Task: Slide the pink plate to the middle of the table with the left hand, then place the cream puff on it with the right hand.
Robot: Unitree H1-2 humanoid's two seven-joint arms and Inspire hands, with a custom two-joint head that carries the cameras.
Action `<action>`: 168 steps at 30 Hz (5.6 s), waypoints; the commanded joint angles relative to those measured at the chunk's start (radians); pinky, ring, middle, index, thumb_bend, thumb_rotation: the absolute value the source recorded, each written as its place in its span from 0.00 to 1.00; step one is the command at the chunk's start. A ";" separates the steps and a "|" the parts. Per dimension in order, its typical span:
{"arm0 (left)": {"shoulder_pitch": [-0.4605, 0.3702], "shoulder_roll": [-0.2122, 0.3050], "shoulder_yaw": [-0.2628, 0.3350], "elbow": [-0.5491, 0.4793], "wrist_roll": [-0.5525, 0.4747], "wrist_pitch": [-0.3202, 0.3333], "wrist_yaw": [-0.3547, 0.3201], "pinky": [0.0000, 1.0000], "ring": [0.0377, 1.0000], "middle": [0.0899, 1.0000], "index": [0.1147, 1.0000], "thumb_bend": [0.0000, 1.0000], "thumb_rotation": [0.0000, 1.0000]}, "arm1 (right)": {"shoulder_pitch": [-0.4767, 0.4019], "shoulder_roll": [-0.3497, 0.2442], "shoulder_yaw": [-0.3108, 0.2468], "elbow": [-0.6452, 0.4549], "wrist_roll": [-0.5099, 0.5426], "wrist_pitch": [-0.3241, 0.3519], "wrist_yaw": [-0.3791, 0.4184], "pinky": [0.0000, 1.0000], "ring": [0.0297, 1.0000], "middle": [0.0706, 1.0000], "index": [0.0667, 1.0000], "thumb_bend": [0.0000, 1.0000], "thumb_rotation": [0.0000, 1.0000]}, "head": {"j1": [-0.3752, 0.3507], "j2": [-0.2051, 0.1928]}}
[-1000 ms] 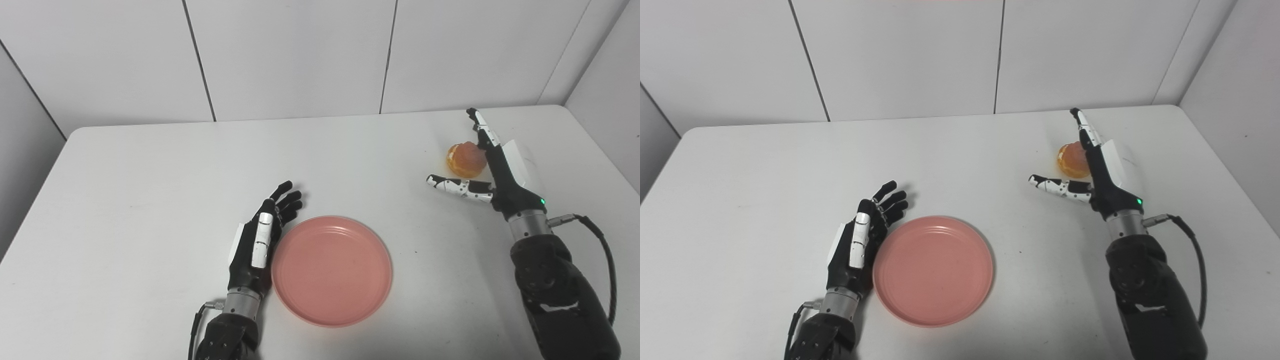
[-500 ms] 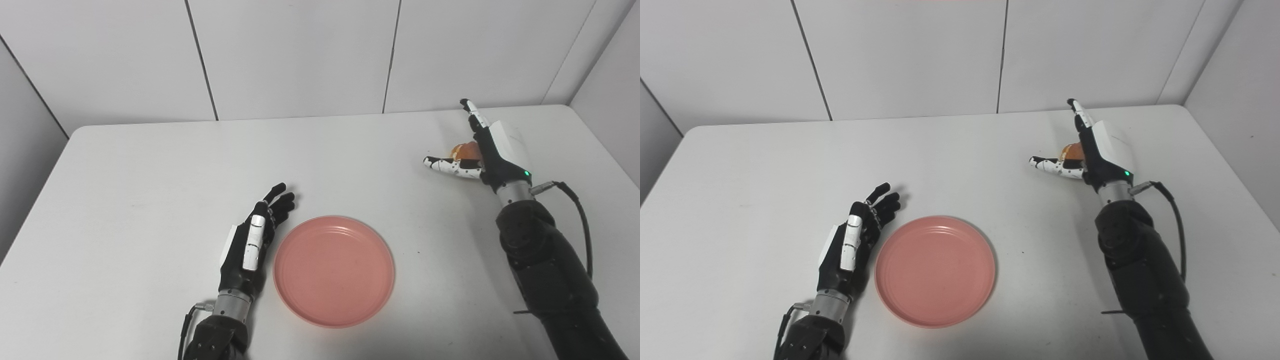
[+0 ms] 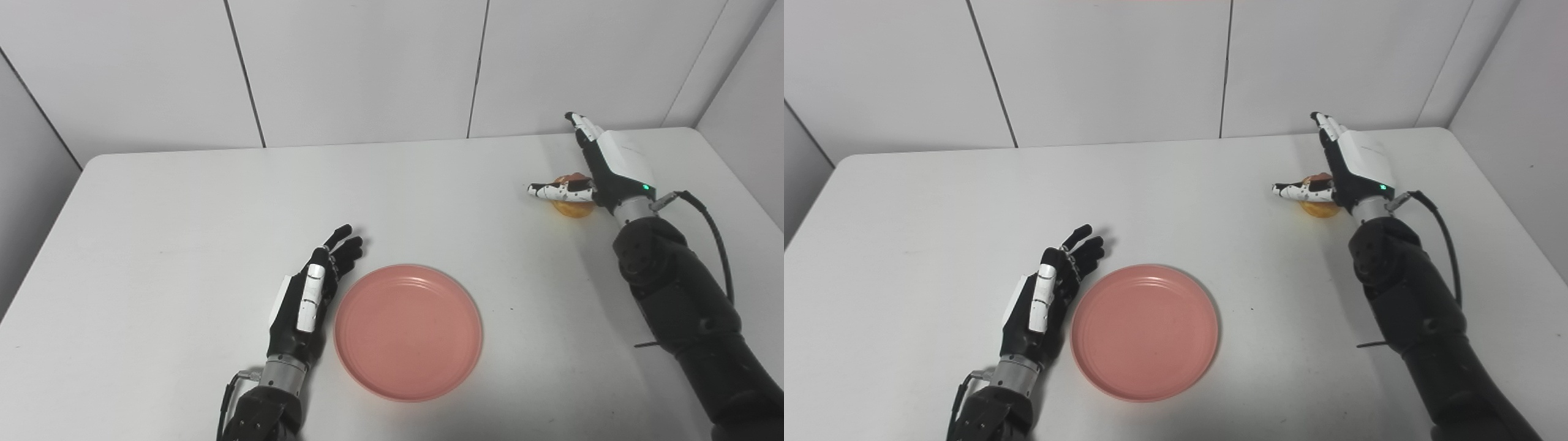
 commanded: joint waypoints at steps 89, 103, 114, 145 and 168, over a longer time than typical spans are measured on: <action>0.033 -0.037 -0.018 -0.043 0.046 0.023 0.027 0.91 0.87 0.84 0.82 0.64 1.00 | 0.288 0.284 0.165 -0.622 0.147 -0.190 0.031 0.29 0.33 0.38 0.48 0.52 0.00 | 0.157 0.054; 0.039 -0.053 -0.021 -0.069 0.034 0.035 0.024 0.88 0.85 0.83 0.81 0.60 1.00 | 0.389 0.344 0.258 -0.590 0.120 -0.271 0.071 0.30 0.33 0.38 0.48 0.52 0.00 | 0.185 0.074; 0.036 -0.047 -0.027 -0.069 0.039 0.043 0.022 0.90 0.86 0.84 0.83 0.63 1.00 | 0.430 0.352 0.272 -0.521 0.123 -0.306 0.073 0.33 0.38 0.43 0.46 0.52 0.00 | 0.196 0.082; 0.025 -0.052 -0.008 -0.064 0.046 0.031 0.045 0.90 0.87 0.84 0.81 0.62 1.00 | 0.504 0.318 0.148 -0.672 0.177 -0.389 0.038 0.85 0.93 0.96 0.94 0.67 0.78 | 0.201 0.089; 0.059 -0.024 -0.002 -0.137 0.027 0.054 0.023 1.00 1.00 1.00 1.00 0.69 1.00 | 0.631 0.457 -0.078 -0.662 0.647 -0.221 0.067 1.00 1.00 1.00 1.00 0.61 0.90 | 0.298 0.101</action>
